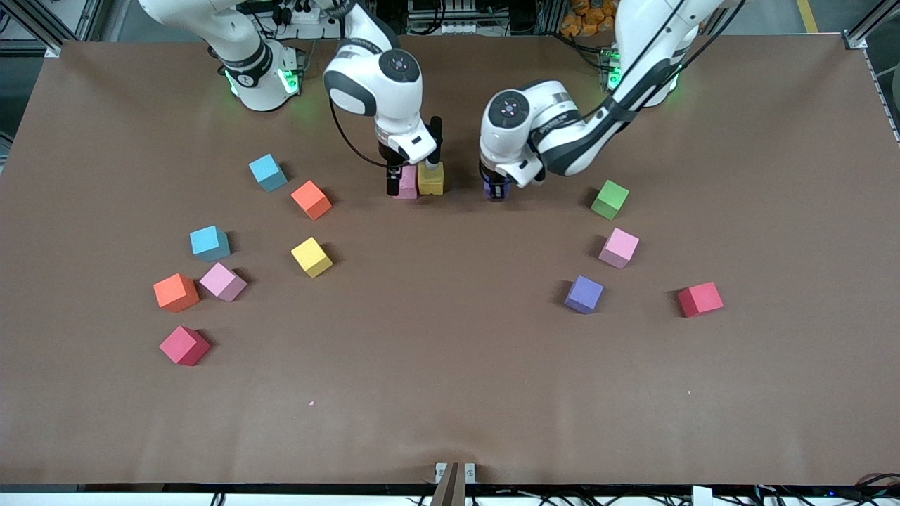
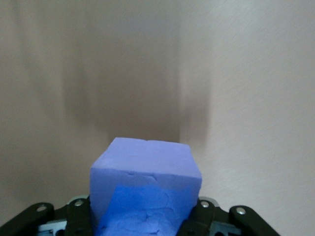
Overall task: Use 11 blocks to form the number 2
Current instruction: 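Carry the purple cube mid-table while the right gripper sets pink beside yellow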
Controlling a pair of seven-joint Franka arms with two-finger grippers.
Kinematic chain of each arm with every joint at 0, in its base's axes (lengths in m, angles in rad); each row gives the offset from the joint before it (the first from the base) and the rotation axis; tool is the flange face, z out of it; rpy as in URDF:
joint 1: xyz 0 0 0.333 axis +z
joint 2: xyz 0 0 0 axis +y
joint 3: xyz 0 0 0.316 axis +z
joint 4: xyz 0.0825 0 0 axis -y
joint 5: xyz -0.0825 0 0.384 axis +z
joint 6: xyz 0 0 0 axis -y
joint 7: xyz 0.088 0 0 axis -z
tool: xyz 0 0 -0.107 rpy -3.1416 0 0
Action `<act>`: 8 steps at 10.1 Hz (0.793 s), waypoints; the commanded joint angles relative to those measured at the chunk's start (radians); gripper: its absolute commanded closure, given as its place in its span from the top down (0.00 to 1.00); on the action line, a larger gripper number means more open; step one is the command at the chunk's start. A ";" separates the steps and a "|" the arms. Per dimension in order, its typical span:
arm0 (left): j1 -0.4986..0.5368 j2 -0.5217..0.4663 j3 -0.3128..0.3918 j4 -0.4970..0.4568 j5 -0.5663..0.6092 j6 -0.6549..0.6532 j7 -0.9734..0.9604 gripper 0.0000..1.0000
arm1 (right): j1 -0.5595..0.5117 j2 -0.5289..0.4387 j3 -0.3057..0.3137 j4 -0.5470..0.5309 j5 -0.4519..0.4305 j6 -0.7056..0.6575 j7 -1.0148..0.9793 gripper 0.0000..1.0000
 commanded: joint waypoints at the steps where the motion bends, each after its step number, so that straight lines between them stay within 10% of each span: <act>1: -0.050 0.051 0.001 0.054 0.025 0.001 -0.153 0.00 | -0.083 -0.096 0.001 -0.022 0.095 -0.097 -0.156 1.00; 8: -0.273 0.148 0.145 0.206 0.030 0.001 -0.245 0.00 | -0.521 -0.204 -0.016 -0.023 0.140 -0.047 -0.203 1.00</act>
